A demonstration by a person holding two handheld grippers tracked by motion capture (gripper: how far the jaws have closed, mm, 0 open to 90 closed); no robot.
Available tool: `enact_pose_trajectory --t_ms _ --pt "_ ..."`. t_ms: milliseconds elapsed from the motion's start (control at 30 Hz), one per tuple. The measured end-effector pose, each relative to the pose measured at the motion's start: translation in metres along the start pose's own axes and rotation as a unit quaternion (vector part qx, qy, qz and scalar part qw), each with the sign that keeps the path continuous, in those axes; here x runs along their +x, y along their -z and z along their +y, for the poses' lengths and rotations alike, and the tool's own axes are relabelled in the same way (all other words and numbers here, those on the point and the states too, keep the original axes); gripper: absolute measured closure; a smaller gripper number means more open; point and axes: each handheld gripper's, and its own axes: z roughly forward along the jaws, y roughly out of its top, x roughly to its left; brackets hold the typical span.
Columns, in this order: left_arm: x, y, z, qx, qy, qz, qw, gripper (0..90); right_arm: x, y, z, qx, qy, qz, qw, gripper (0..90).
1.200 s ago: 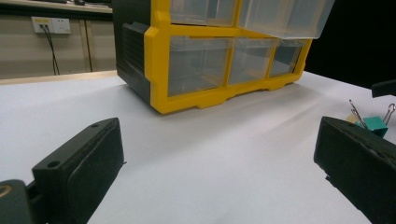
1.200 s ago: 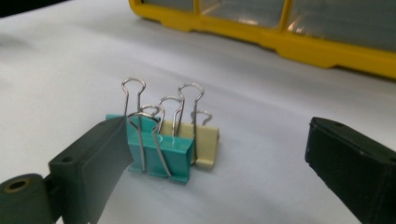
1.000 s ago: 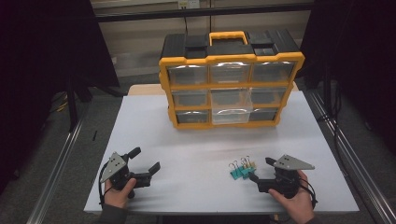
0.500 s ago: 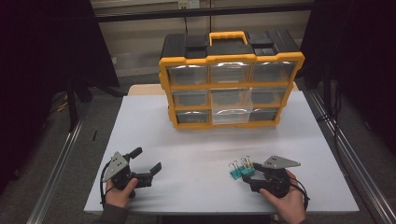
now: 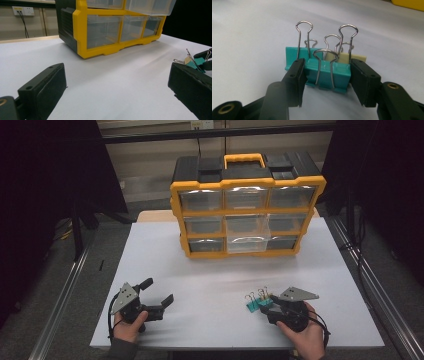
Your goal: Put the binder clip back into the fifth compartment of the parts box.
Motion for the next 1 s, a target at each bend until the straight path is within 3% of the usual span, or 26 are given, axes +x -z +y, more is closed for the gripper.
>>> enact_pose_trajectory --t_ms 267,433,700,900,1000 --pt "0.000 0.000 0.000 0.000 -0.004 0.003 1.0000 1.8 -0.005 0.007 0.000 -0.017 -0.020 0.010 0.9996 50.3" --pt "0.000 0.000 0.001 0.000 -0.003 0.003 1.0000 1.8 -0.007 0.014 0.003 -0.041 -0.026 0.009 0.9988 50.3" --pt "0.001 0.001 0.001 -0.001 -0.006 0.003 1.0000 1.9 -0.013 0.028 0.013 -0.100 -0.032 0.011 0.9944 50.3" --pt "0.001 0.001 0.001 -0.001 -0.004 0.002 1.0000 1.9 -0.017 0.034 0.020 -0.120 -0.023 0.007 0.9925 50.3" --pt "0.002 0.001 0.001 0.000 -0.007 0.002 1.0000 1.9 -0.017 0.035 0.025 -0.135 -0.032 0.011 0.9902 50.4"
